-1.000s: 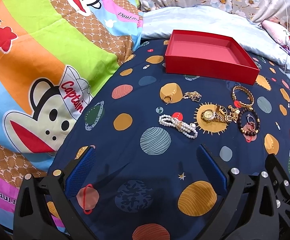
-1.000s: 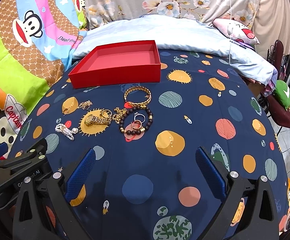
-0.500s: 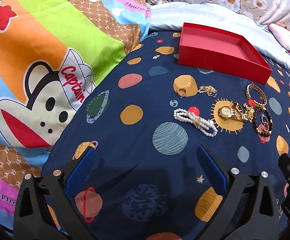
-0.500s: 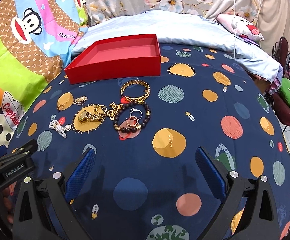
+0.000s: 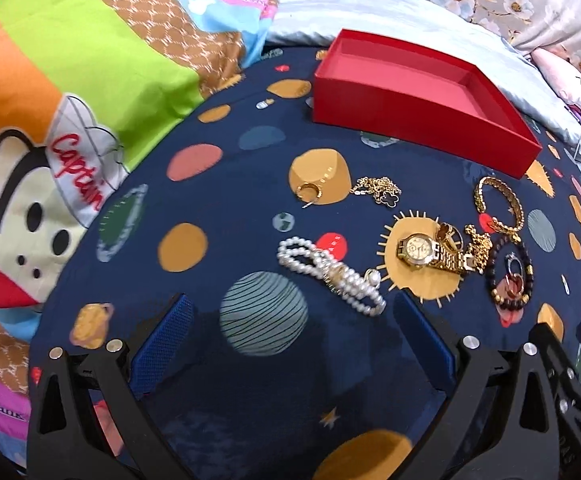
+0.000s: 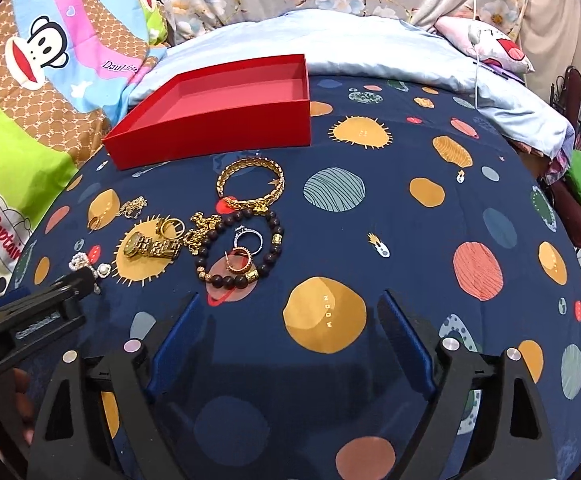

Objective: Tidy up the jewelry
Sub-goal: 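Lower the left gripper onto the white pearl bracelet and close it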

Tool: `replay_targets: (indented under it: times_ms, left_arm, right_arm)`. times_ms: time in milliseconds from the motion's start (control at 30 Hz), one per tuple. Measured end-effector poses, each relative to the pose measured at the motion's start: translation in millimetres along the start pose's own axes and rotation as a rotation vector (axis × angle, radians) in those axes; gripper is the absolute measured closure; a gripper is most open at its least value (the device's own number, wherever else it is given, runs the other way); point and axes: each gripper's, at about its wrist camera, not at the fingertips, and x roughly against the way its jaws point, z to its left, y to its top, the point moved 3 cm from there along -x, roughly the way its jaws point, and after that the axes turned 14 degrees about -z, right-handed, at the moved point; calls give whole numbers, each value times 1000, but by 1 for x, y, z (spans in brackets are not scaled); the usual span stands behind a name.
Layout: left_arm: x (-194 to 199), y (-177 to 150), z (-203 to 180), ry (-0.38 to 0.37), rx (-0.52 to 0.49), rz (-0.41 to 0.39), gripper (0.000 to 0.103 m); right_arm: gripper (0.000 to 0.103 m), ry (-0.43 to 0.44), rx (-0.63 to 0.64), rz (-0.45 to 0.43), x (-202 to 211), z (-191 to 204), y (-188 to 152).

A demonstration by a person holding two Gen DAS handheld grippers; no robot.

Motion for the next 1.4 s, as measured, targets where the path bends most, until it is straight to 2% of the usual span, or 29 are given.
replay_targets:
  times_ms: [67,100,300,600,700,767,800,1067,1233,1400]
  left_arm:
    - [-6,-1,-1,-16,11,17,17]
    - [-8,-1,-1,-19,12,23,20]
    - [-10,-3,9,-26,19,29,21]
    - [-6,-3,11,-48,-3,30,43]
    - [-5,-1,5,-75,-16,26,61]
    - [-3,0,0,-100,-29,25,84]
    - [-3,-1,-1,-111,-29,28,88]
    - [15,5,2,-167,-27,-3,94]
    - [27,11,16,-145,-41,-41,97]
    - [27,15,32,-130,-24,-45,97]
  right_arm:
    - [17,5,-7,1,-2,0,0]
    - [17,6,-7,0,-2,0,1]
    - [17,14,-15,0,-1,-1,0]
    - [17,25,-24,12,-1,0,-3]
    - [17,24,-24,10,0,-1,-3]
    - [17,20,-23,8,1,-2,-2]
    - [17,16,-24,7,2,-4,-2]
    - [17,-16,-49,8,4,-22,-1]
    - [17,1,-38,-3,3,-16,5]
    - [17,37,-14,-17,-11,-2,21]
